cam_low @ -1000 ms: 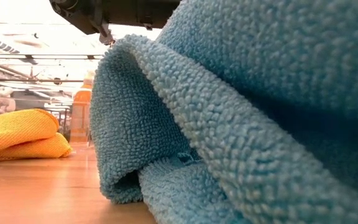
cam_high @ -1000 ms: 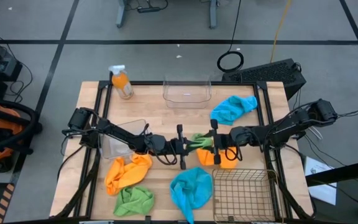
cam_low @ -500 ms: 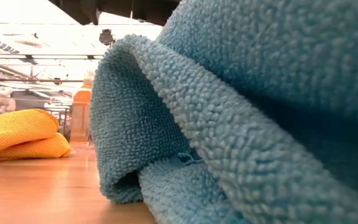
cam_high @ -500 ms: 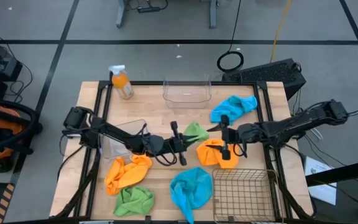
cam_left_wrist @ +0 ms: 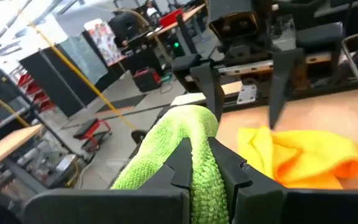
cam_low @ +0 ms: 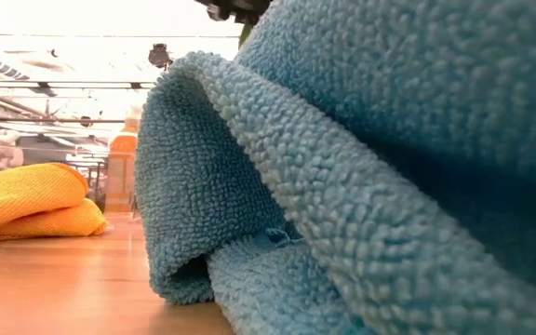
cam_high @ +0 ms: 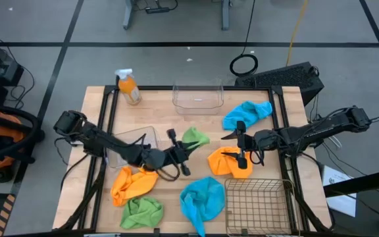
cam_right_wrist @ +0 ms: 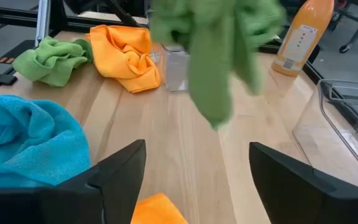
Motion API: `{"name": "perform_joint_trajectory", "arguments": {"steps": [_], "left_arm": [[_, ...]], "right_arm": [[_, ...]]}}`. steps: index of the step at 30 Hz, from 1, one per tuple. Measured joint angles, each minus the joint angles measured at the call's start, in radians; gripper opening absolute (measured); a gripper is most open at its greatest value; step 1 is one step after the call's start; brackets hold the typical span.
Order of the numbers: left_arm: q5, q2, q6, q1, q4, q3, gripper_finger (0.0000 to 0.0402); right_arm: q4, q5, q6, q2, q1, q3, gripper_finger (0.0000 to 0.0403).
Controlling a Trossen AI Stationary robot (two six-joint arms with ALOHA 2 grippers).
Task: Sort microfiber towel by color & place in baskets
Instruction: Put the top green microfiber towel into the bottom transparent bin
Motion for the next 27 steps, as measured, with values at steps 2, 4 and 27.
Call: {"name": "perform_joint_trajectory", "arguments": {"steps": [2,4,27], "left_arm": [[-0.054,-0.015,-0.017,-0.041,-0.008,0.001,0.0024],[-0.116,-0.029,-0.016,-0.086,-0.034,0.001,0.0024],[-0.535,-0.266,-0.702,-0.235,-0.943,0.001,0.0025]], "right_arm": [[0.000,0.000,-0.002,0.000,0.000,0.000,0.0269],[0.003,0.000,-0.014,0.000,0.000,0.000,0.0266],[0.041,0.000,-0.017,0.043,0.000,0.000,0.0258]]}}
